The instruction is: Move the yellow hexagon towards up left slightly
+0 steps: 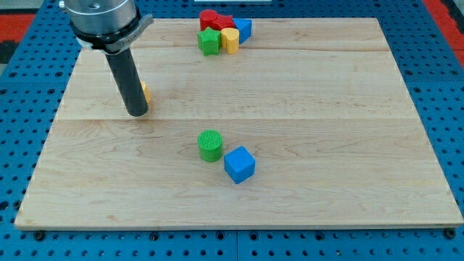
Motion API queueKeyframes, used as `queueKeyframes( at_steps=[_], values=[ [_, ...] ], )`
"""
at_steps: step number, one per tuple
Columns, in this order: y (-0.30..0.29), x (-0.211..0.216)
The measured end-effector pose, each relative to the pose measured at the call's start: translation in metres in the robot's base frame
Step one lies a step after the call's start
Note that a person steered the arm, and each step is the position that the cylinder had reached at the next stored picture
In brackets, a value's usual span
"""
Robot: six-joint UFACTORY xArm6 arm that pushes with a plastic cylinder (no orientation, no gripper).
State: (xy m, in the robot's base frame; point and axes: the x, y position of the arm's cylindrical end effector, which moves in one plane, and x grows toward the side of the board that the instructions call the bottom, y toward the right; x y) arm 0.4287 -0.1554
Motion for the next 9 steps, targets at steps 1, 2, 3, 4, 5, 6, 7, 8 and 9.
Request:
queueKeyframes(
  at_steps=[1,2,3,4,5,6,7,8,9],
  values=[
    [0.034,0.012],
    [0.036,-0.041],
    [-0.012,-0.096],
    [0.037,-0.09],
    [0.093,-0.044],
    [0.061,0.006],
    [-0.027,0.002],
    [-0.083,-0.065],
    [-0.102,-0.075]
  ],
)
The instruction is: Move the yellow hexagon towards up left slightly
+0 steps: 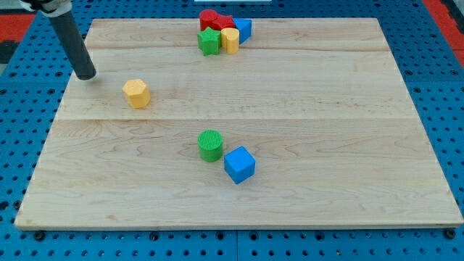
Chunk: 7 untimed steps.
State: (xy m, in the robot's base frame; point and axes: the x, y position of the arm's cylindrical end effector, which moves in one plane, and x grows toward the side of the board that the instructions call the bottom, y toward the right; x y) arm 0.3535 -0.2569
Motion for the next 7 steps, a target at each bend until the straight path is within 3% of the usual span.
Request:
queueKeyframes(
  at_steps=[2,3,4,5,6,7],
  values=[
    [0.1,0.098],
    [0.129,0.056],
    [0.088,-0.011],
    [0.123,0.009],
    [0.158,0.071],
    [0.11,0.077]
  ],
)
